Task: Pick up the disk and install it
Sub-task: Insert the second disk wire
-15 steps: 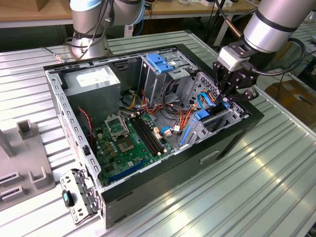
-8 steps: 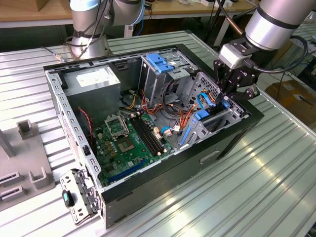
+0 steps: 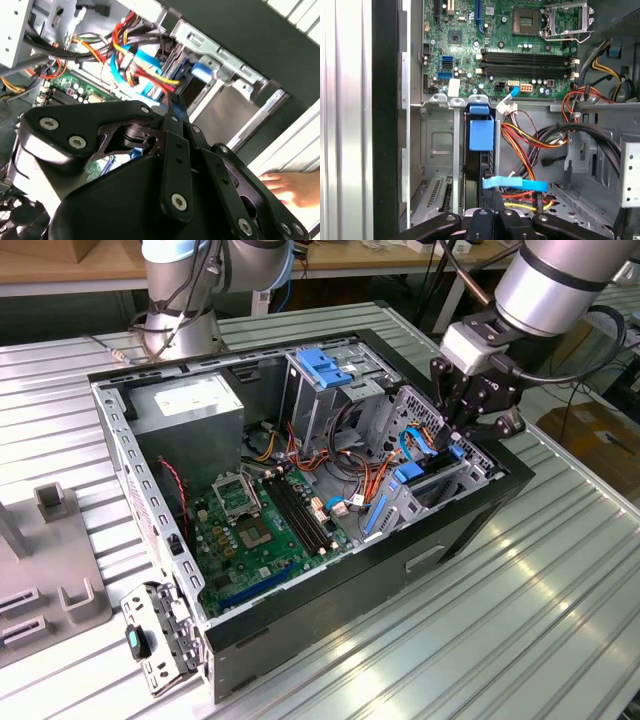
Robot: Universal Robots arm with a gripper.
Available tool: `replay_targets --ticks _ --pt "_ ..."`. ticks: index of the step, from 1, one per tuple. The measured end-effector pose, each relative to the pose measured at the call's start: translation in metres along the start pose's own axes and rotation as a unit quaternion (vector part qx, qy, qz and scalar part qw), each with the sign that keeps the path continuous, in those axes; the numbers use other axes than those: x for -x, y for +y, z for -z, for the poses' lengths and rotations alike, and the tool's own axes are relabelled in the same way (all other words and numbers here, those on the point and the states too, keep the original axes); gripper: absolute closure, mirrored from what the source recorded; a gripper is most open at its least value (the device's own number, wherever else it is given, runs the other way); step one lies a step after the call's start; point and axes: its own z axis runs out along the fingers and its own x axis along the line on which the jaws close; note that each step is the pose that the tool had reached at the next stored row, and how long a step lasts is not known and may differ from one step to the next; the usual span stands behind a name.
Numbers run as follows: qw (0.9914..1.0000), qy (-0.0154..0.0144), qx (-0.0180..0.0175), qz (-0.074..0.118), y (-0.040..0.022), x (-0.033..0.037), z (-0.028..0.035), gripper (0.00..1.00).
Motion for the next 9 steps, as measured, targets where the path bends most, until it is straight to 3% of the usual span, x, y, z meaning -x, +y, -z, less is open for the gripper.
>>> replay_targets --ticks 2,9 --pt "1.00000 0.0000 0.0000 0.000 0.0040 0.0001 0.0001 0.89" --pt "1.00000 0.0000 0.0000 0.000 0.0047 0.0001 0.0002 0.89"
